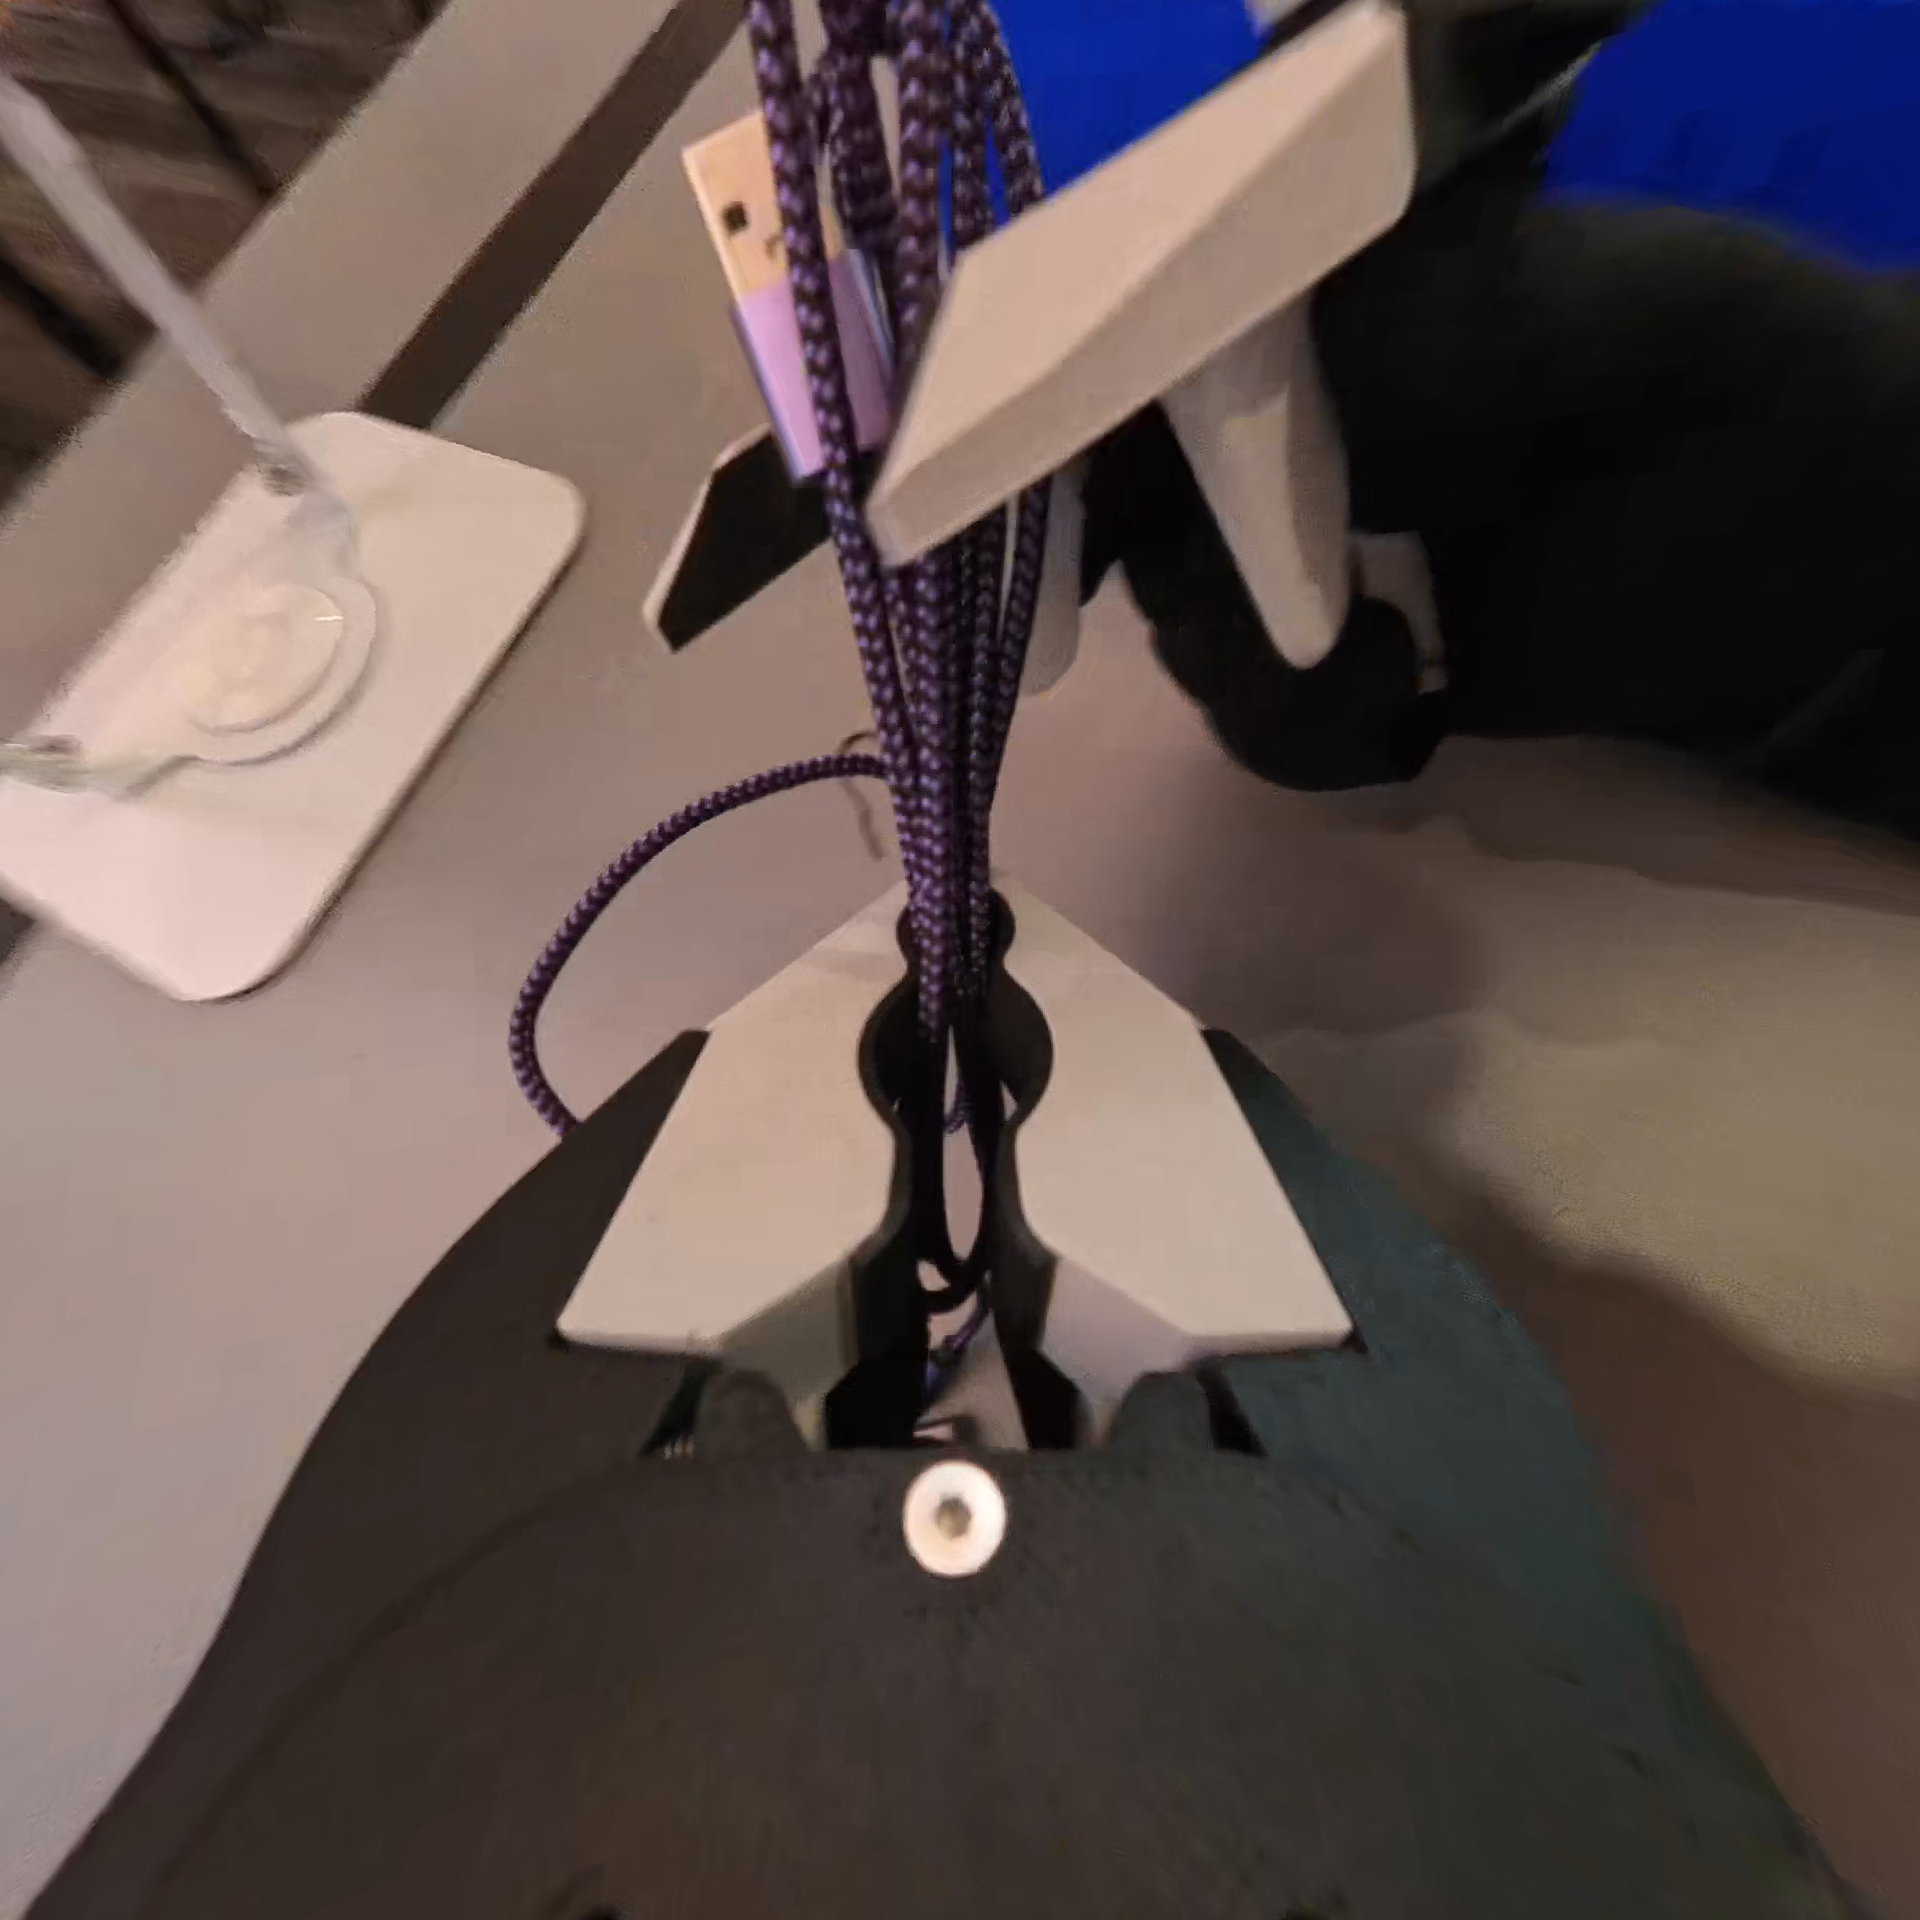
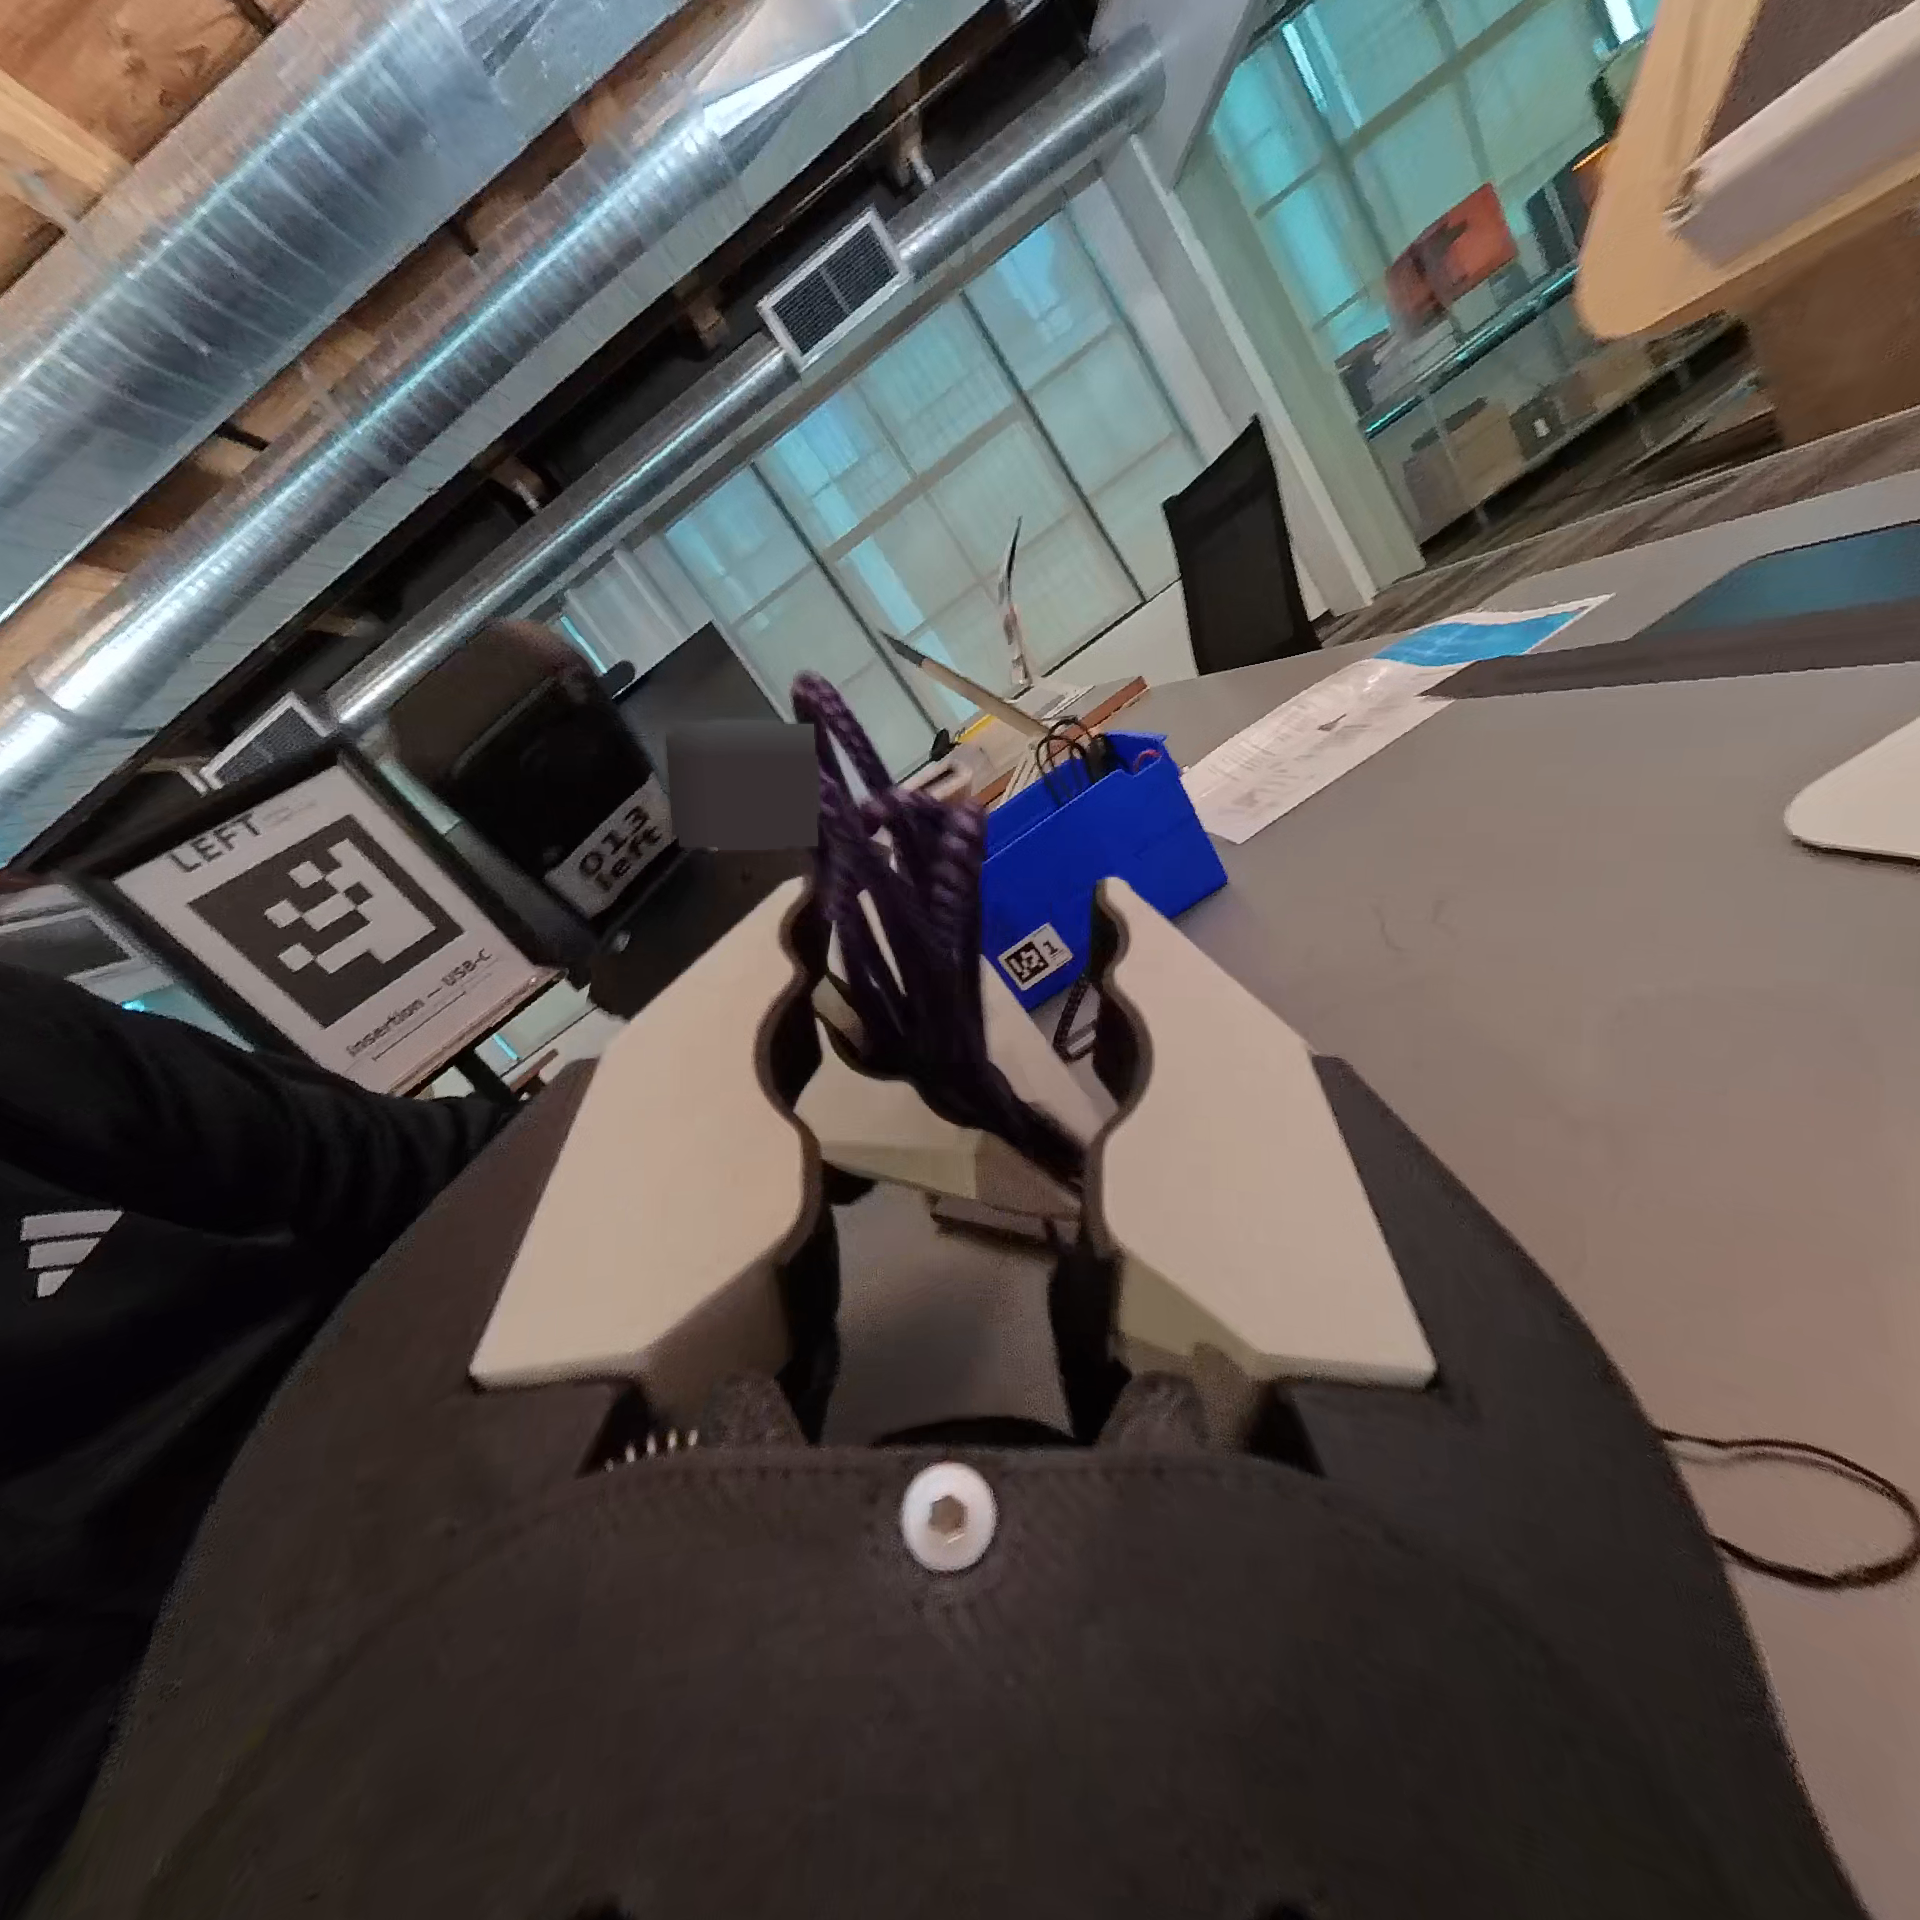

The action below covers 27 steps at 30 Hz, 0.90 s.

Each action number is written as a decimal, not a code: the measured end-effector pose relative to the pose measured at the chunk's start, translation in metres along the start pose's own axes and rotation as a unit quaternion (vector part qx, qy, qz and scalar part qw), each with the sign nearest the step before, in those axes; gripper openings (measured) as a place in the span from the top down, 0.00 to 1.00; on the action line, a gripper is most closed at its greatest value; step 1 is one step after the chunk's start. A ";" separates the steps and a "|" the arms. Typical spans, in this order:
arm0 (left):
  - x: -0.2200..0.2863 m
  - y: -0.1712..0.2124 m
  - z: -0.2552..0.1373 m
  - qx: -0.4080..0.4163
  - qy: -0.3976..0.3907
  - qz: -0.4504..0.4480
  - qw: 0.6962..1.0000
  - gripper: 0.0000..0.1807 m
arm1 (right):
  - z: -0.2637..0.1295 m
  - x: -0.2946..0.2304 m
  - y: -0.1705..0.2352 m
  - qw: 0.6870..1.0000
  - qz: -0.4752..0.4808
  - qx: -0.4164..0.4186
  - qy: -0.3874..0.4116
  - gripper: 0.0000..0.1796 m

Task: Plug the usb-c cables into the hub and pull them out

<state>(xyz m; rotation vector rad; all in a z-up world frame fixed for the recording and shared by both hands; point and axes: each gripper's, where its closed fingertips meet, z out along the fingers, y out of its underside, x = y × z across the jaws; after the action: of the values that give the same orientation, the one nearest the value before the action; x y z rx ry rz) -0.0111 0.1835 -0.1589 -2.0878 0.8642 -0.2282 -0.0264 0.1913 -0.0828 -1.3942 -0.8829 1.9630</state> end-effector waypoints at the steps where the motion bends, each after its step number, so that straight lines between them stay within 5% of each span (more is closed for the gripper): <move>1: 0.005 -0.005 -0.006 0.023 0.050 -0.027 0.998 0.99 | -0.003 0.001 -0.003 1.000 0.001 0.005 0.003 0.73; 4: 0.019 -0.011 -0.024 0.058 0.205 -0.103 0.972 0.99 | -0.006 -0.002 -0.007 1.000 0.003 0.011 -0.011 0.67; 8: 0.054 -0.018 -0.056 0.104 0.392 -0.096 0.909 0.99 | 0.004 -0.031 0.008 0.995 -0.024 -0.028 -0.090 0.67; 14: 0.101 -0.012 -0.085 0.097 0.559 -0.071 0.820 0.99 | 0.012 -0.083 0.042 0.970 -0.076 -0.099 -0.210 0.69; 18: 0.114 -0.007 -0.097 0.083 0.625 -0.069 0.773 0.99 | 0.009 -0.103 0.052 0.954 -0.095 -0.114 -0.261 0.87; 22: 0.109 -0.009 -0.087 0.079 0.610 -0.090 0.783 0.94 | 0.010 -0.097 0.052 0.957 -0.126 -0.117 -0.234 0.98; 25: 0.085 -0.018 -0.070 0.101 0.516 -0.107 0.844 0.76 | 0.010 -0.083 0.045 0.967 -0.125 -0.111 -0.194 0.98; 27: 0.065 -0.026 -0.065 0.124 0.438 -0.110 0.883 0.72 | 0.009 -0.078 0.038 0.972 -0.123 -0.095 -0.178 0.98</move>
<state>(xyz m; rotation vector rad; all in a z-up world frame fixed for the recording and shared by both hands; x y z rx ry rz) 0.0217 0.1101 -0.1076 -1.7964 1.0197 -1.4100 -0.0151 0.1071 -0.0653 -0.9820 -1.3701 2.0040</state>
